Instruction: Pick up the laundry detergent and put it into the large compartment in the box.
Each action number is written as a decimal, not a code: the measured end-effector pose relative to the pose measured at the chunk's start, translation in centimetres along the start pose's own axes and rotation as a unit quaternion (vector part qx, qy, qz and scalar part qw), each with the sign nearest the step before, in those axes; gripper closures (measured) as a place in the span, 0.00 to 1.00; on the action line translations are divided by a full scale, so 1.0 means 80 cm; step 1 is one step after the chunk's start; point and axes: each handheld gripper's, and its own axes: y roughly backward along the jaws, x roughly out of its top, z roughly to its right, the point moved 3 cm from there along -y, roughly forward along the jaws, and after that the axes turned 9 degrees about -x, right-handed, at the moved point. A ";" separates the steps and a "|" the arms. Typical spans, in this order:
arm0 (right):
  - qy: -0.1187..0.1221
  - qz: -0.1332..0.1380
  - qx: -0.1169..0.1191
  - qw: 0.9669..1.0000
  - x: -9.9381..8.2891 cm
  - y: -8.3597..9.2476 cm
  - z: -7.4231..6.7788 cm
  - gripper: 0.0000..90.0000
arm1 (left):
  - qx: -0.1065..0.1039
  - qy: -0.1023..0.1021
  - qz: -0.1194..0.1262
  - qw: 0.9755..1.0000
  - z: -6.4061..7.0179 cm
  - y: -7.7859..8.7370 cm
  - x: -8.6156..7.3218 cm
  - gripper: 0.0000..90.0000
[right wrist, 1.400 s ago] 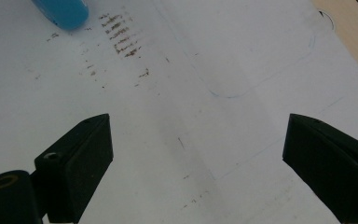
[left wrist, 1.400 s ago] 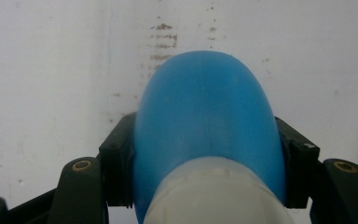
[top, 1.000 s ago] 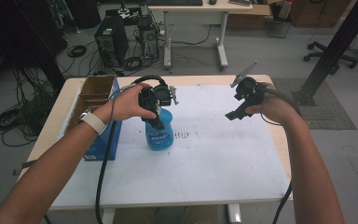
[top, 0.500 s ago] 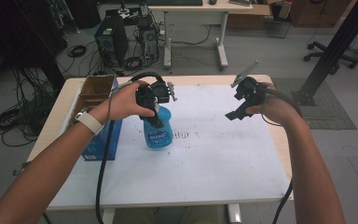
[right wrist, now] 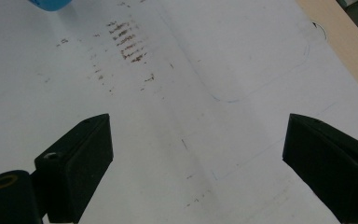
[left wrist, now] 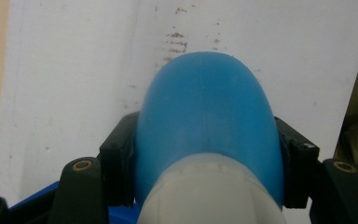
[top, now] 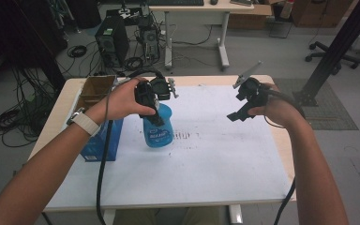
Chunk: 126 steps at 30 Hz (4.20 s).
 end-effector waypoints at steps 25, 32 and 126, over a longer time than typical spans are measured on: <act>0.002 0.011 -0.004 1.000 -0.001 0.011 -0.003 0.09 | 0.015 0.084 0.015 0.996 0.015 0.055 0.004 0.42; 0.004 0.011 -0.003 1.000 -0.001 0.011 -0.004 0.09 | 0.028 0.108 0.015 0.994 0.012 0.065 0.003 0.42; 0.015 0.027 -0.003 1.000 0.003 0.015 0.003 0.10 | 0.125 0.448 0.058 0.883 -0.053 0.204 -0.082 0.42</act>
